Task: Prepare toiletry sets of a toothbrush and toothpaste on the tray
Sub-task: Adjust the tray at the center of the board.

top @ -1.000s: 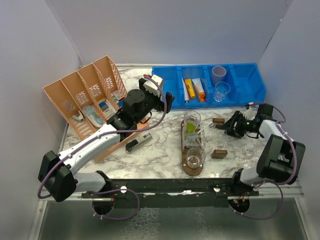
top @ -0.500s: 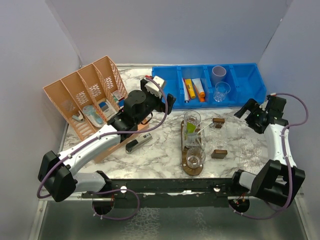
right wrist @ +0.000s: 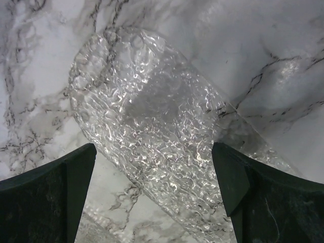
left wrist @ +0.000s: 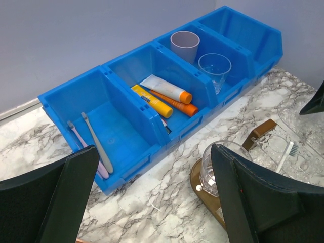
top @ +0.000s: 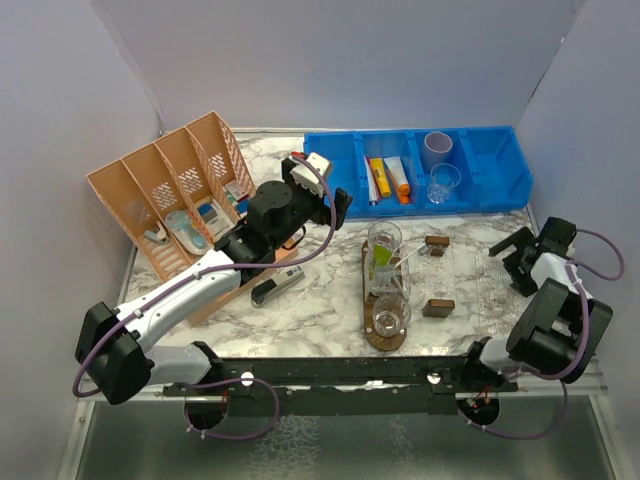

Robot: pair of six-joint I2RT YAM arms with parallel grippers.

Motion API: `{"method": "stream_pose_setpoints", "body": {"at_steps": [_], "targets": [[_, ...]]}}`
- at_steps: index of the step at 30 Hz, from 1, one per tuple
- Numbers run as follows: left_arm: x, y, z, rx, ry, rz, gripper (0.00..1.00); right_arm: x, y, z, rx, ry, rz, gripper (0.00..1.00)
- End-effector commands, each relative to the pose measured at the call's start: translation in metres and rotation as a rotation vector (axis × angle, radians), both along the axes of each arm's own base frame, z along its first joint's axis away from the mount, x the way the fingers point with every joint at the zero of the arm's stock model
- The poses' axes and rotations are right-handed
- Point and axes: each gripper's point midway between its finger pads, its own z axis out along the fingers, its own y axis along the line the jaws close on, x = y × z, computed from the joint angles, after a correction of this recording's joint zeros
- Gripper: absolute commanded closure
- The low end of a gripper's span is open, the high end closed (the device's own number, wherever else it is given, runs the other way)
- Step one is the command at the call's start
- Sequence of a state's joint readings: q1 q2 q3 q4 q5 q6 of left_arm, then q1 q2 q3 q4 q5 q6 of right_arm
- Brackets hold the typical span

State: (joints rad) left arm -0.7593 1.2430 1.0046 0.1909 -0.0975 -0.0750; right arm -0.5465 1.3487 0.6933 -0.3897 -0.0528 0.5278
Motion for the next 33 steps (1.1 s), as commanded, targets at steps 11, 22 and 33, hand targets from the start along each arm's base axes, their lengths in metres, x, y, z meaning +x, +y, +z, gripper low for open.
{"method": "stream_pose_setpoints", "body": {"at_steps": [11, 22, 33], "targets": [[-0.001, 0.0, 0.011, -0.01, -0.021, 0.002, 0.05, 0.014, 0.054, -0.014, 0.275, -0.144, 0.106, 0.04], [0.0, -0.002, 0.008, -0.006, -0.015, -0.001, 0.05, 0.026, 0.059, -0.009, 0.321, -0.195, 0.116, 0.05], [0.0, -0.005, 0.003, -0.005, -0.001, -0.013, 0.05, 0.027, 0.066, 0.0, 0.32, -0.227, 0.187, 0.05]]}}
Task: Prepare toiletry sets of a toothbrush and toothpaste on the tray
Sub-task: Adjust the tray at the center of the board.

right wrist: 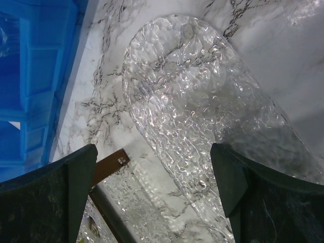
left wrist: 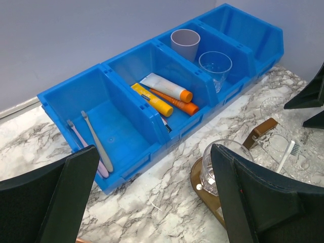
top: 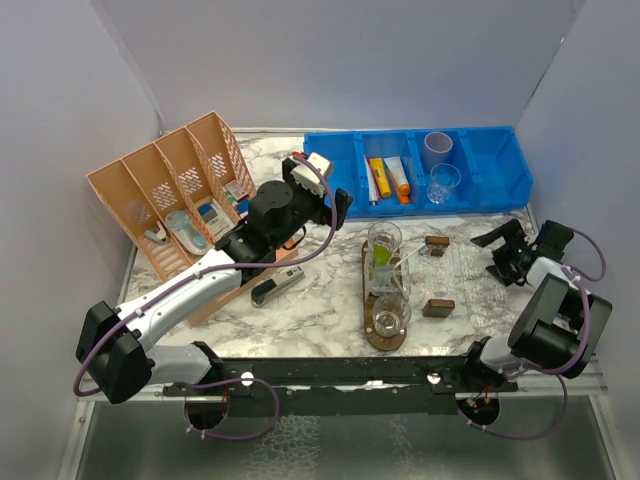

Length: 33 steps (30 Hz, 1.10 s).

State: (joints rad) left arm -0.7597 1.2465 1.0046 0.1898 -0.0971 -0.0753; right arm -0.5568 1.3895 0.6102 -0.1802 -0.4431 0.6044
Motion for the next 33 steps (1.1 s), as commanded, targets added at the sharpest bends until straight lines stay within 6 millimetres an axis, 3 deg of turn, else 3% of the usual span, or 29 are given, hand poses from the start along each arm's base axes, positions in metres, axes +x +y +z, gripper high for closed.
{"method": "stream_pose_setpoints", "body": {"at_steps": [1, 7, 16, 21, 26, 29, 33], "targets": [[0.0, -0.005, 0.005, -0.008, -0.004, -0.014, 0.05, -0.008, 0.014, -0.008, 0.052, 0.023, 0.036, 0.05], [0.0, -0.006, 0.004, -0.009, -0.002, -0.015, 0.05, -0.009, 0.024, -0.014, 0.131, 0.013, 0.018, 0.05], [0.0, -0.004, 0.006, -0.01, -0.006, -0.012, 0.05, 0.003, 0.018, -0.009, 0.14, -0.015, -0.018, 0.05], [0.0, -0.003, 0.007, -0.012, -0.008, -0.009, 0.05, 0.005, 0.014, 0.01, 0.083, -0.028, 0.02, 0.04], [-0.001, -0.004, 0.006, -0.009, -0.007, -0.012, 0.05, -0.024, -0.011, 0.024, -0.093, 0.05, -0.114, 0.03], [-0.001, -0.004, 0.007, -0.012, -0.007, -0.014, 0.05, -0.051, -0.026, 0.015, -0.161, 0.149, -0.25, 0.01], [-0.002, -0.004, 0.01, -0.016, -0.011, -0.016, 0.05, -0.072, -0.029, -0.005, -0.147, 0.258, -0.333, 0.01]]}}
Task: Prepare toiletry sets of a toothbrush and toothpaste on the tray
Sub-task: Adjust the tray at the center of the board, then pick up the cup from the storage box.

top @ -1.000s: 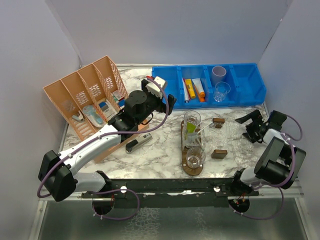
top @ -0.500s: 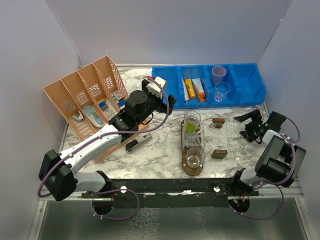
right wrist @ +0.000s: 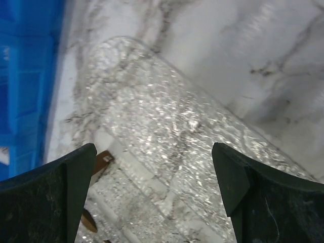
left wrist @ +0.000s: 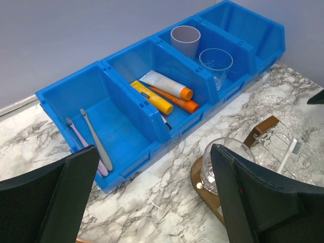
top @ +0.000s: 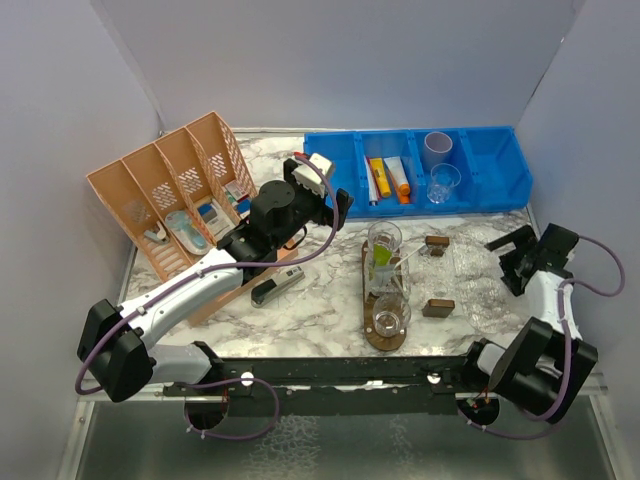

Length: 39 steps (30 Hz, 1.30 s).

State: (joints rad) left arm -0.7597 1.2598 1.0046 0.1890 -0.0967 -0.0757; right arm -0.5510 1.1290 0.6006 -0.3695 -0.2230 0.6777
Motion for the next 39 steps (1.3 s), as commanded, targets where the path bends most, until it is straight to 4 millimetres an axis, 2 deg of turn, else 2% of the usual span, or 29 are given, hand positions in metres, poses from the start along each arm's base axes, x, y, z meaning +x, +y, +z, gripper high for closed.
{"method": "stream_pose_setpoints", "body": {"at_steps": [1, 7, 12, 19, 29, 35, 39], "targets": [[-0.004, -0.002, 0.016, -0.028, -0.023, -0.016, 0.05, -0.044, -0.01, -0.041, 0.006, 0.226, -0.163, 0.0], [-0.004, 0.001, 0.018, -0.028, -0.03, -0.009, 0.05, -0.055, 0.002, -0.059, 0.073, 0.272, -0.175, 0.01], [-0.005, 0.0, 0.02, -0.033, -0.03, -0.014, 0.05, -0.057, 0.01, -0.056, 0.078, 0.257, -0.126, 0.02], [-0.005, 0.001, 0.019, -0.031, -0.031, -0.01, 0.05, -0.061, 0.027, -0.063, 0.149, 0.267, -0.077, 0.02], [-0.006, -0.001, 0.02, -0.035, -0.028, -0.019, 0.05, -0.058, 0.041, -0.058, 0.203, 0.224, -0.037, 0.02], [-0.005, 0.0, 0.018, -0.031, -0.027, -0.015, 0.05, -0.056, 0.031, -0.053, 0.161, 0.233, -0.046, 0.02], [-0.005, 0.0, 0.019, -0.031, -0.028, -0.015, 0.05, -0.048, 0.014, -0.031, 0.068, 0.199, -0.061, 0.02]]}}
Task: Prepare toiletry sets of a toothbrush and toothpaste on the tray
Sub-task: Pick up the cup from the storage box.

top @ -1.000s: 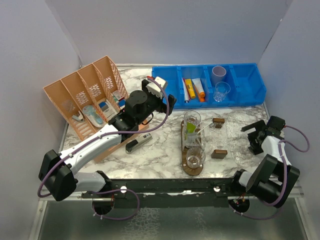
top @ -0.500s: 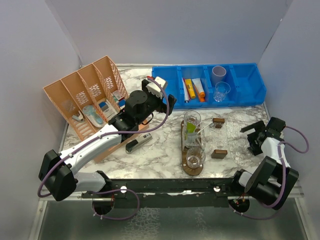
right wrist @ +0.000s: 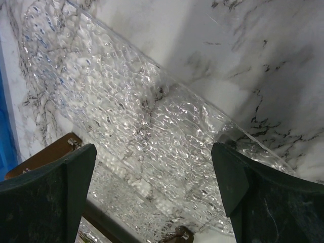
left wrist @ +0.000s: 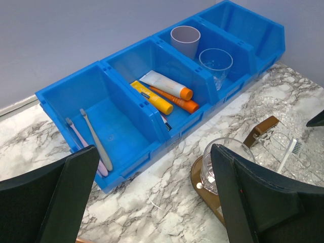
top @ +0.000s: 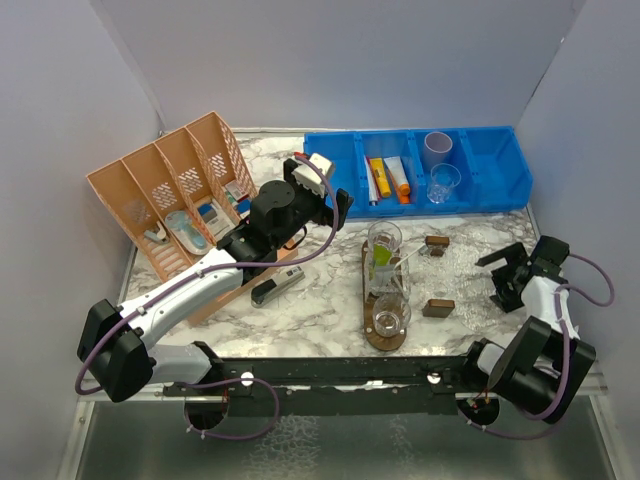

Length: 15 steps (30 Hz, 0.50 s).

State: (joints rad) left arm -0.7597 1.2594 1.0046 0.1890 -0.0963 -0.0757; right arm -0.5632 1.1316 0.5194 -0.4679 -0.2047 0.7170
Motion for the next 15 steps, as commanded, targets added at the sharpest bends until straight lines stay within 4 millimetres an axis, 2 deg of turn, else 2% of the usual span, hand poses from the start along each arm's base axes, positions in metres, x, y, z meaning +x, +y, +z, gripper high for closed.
{"method": "stream_pose_setpoints", "body": {"at_steps": [1, 7, 11, 15], "targets": [[-0.005, 0.0, 0.019, -0.032, -0.028, -0.015, 0.05, -0.008, -0.008, 0.015, -0.058, 0.039, -0.005, 0.02], [-0.004, -0.001, 0.017, -0.027, -0.025, -0.015, 0.05, -0.001, -0.018, 0.038, -0.122, 0.014, 0.036, 0.02], [-0.004, -0.002, 0.016, -0.028, -0.02, -0.017, 0.05, 0.009, -0.025, 0.059, -0.177, -0.021, 0.078, 0.02], [-0.003, -0.004, 0.011, -0.022, -0.009, -0.021, 0.05, 0.022, -0.022, 0.078, -0.192, -0.082, 0.131, 0.02]]}}
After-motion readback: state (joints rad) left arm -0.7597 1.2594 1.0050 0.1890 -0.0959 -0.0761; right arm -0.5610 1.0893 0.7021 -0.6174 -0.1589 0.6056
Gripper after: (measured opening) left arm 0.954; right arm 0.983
